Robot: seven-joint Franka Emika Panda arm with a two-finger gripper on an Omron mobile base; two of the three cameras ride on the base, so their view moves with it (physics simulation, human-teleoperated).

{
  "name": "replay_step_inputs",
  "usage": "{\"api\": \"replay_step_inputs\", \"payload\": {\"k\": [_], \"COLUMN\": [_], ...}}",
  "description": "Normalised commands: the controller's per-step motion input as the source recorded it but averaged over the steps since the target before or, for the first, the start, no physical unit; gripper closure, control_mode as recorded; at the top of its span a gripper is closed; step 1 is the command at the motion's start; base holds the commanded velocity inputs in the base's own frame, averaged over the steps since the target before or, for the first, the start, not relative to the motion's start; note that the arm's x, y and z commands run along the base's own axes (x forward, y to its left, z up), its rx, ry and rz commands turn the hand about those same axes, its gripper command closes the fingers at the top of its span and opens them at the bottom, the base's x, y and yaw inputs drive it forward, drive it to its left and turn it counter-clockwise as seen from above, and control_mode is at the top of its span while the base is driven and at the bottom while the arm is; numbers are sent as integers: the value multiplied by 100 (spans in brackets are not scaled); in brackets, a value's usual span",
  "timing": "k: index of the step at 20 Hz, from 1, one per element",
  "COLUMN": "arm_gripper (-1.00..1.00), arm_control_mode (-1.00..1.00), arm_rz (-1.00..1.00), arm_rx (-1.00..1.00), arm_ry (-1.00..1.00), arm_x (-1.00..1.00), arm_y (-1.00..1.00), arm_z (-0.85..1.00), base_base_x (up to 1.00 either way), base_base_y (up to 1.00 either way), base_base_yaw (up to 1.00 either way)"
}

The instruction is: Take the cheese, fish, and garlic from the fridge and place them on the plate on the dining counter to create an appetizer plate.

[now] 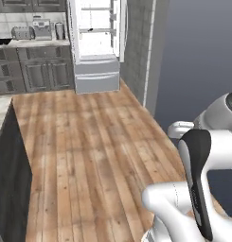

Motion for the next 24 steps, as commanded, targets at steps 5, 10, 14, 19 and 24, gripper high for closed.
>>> {"api": "replay_step_inputs", "payload": {"k": [5,10,14,19,24], "arm_gripper": [-100,-100,-100,-100,-100], "arm_control_mode": [100,100,100,100,100], "arm_rz": [0,0,0,0,0], "arm_rx": [0,0,0,0,0], "arm_ry": [0,0,0,0,0], "arm_x": [0,0,0,0,0], "arm_y": [0,0,0,0,0], "arm_z": [0,0,0,0,0], "base_base_x": [81,90,79,79,92], "base_base_y": [-79,-70,-71,-70,-53], "base_base_yaw": [24,26,23,17,11]}}
